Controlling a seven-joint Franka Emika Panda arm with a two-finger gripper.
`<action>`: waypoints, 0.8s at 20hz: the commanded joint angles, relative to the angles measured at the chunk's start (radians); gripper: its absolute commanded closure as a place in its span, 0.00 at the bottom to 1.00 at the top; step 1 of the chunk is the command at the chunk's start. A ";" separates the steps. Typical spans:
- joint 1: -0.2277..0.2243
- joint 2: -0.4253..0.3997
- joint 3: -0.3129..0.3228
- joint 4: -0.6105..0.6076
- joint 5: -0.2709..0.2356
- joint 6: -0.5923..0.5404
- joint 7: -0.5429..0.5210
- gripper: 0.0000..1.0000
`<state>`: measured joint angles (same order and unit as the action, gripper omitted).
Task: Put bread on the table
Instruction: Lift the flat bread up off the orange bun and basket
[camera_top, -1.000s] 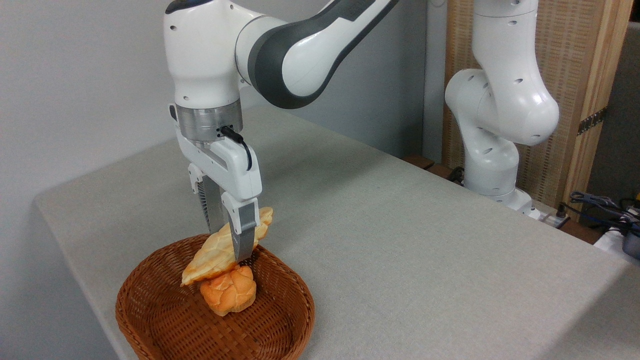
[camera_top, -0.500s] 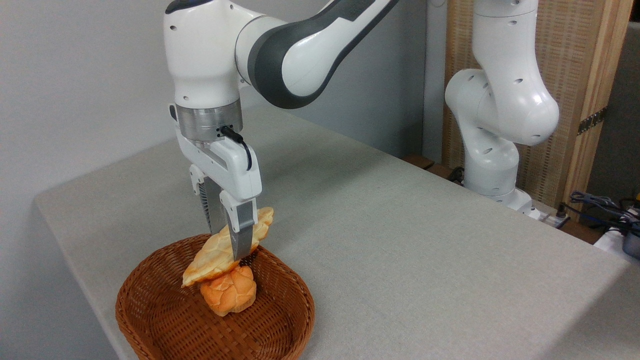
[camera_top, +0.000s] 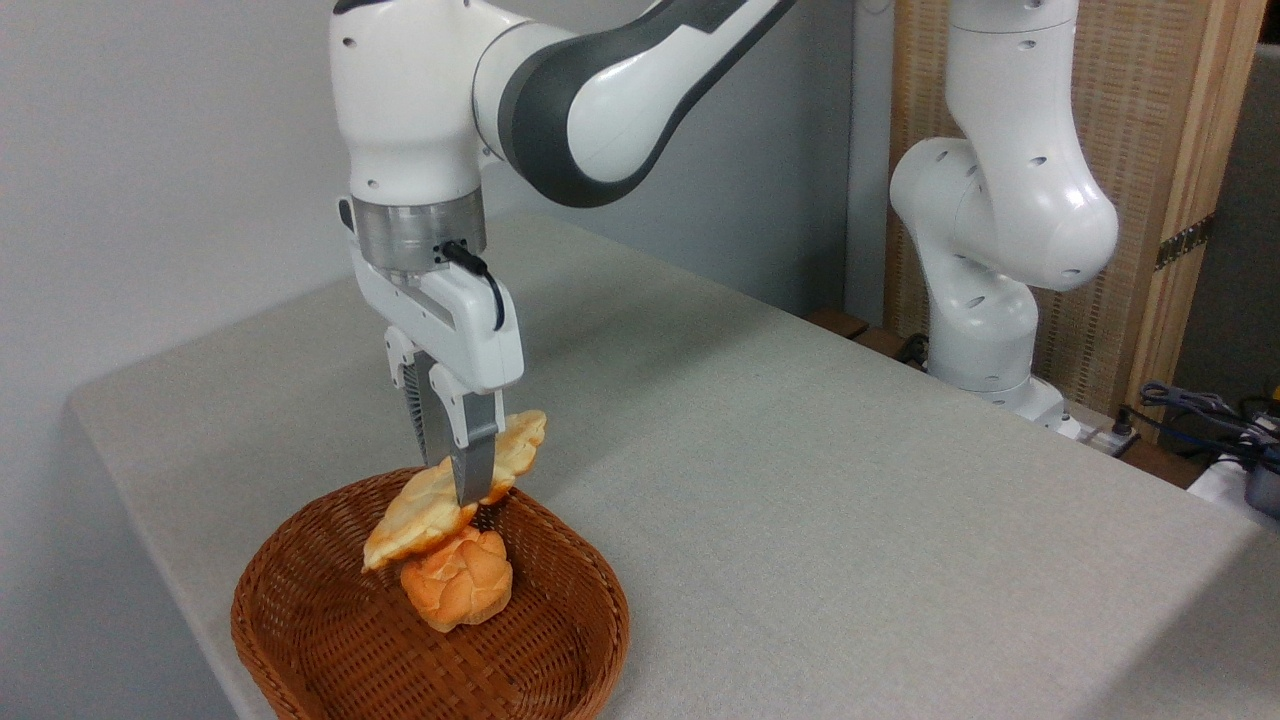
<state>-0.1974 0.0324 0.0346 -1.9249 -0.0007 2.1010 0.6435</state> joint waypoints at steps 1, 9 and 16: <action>0.000 -0.066 0.005 -0.009 0.004 -0.054 -0.002 0.50; -0.005 -0.131 -0.016 -0.011 -0.001 -0.245 -0.002 0.44; -0.019 -0.160 -0.022 -0.014 -0.010 -0.414 -0.001 0.40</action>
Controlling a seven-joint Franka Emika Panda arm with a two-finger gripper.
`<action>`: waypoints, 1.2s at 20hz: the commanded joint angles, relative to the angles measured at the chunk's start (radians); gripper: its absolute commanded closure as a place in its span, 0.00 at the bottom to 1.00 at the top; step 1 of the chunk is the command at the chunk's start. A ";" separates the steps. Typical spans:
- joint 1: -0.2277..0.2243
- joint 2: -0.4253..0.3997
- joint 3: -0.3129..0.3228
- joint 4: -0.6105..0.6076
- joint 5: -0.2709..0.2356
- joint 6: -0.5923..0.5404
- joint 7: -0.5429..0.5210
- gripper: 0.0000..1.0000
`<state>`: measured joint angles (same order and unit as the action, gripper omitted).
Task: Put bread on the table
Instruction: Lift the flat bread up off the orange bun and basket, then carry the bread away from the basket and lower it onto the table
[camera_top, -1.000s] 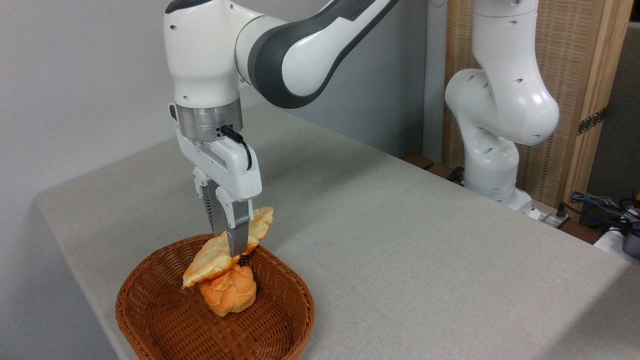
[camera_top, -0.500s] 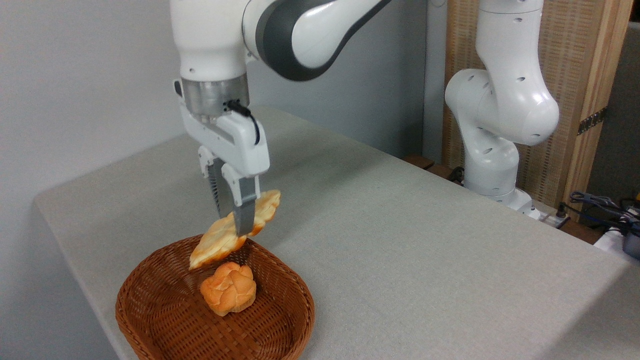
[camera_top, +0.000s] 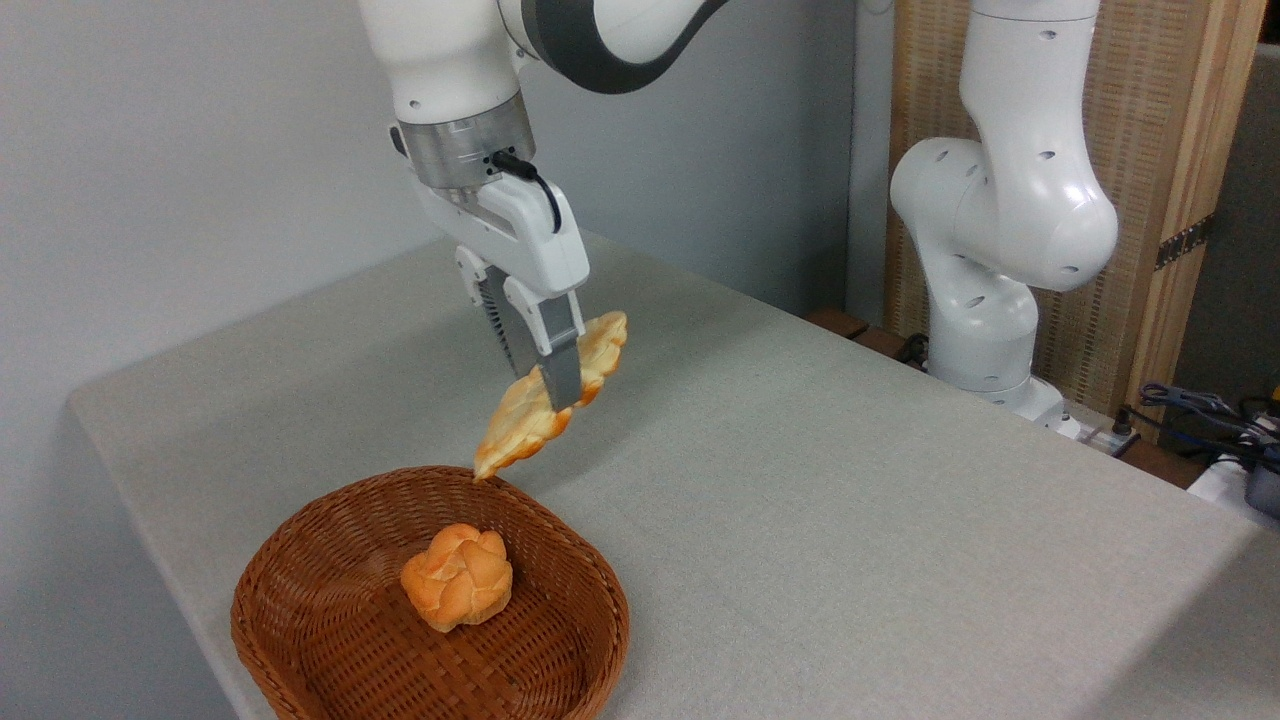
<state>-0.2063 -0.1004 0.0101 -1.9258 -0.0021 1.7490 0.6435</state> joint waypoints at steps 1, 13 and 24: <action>-0.013 -0.027 0.001 -0.013 -0.009 -0.081 -0.001 0.31; -0.050 0.019 0.002 -0.032 -0.001 -0.071 0.001 0.00; -0.042 0.015 0.014 -0.022 0.007 0.101 -0.002 0.00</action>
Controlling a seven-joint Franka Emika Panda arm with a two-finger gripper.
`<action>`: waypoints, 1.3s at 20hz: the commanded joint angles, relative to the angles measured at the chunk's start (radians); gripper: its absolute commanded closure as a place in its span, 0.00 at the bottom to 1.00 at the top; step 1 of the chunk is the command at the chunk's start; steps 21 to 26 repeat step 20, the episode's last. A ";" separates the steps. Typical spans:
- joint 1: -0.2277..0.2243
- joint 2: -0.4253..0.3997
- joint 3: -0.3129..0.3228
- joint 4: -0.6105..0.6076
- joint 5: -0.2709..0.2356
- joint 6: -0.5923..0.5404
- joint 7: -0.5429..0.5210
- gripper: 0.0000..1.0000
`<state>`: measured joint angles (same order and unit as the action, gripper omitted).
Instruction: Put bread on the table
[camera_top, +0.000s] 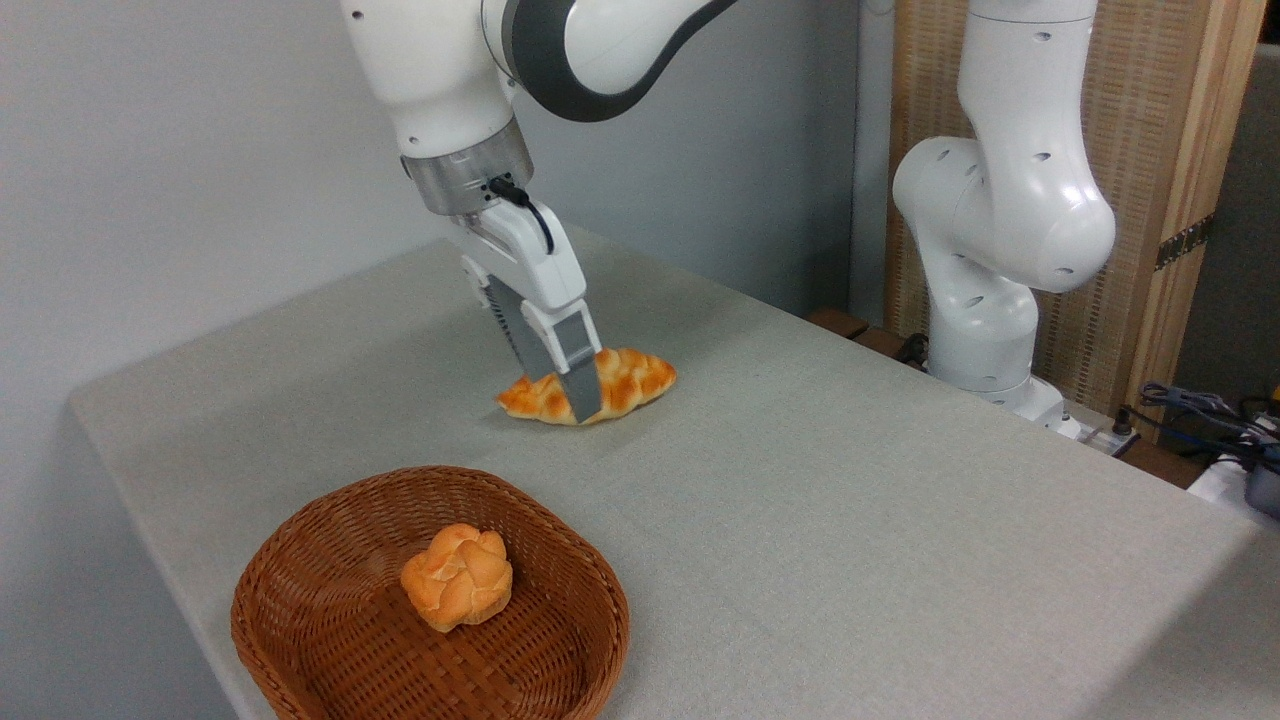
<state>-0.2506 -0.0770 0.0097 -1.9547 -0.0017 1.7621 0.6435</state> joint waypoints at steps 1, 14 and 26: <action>0.005 -0.007 0.015 0.007 0.005 0.108 -0.004 0.00; 0.007 -0.013 0.116 0.030 -0.069 0.270 -0.042 0.00; 0.005 -0.015 0.112 0.031 -0.078 0.226 -0.039 0.00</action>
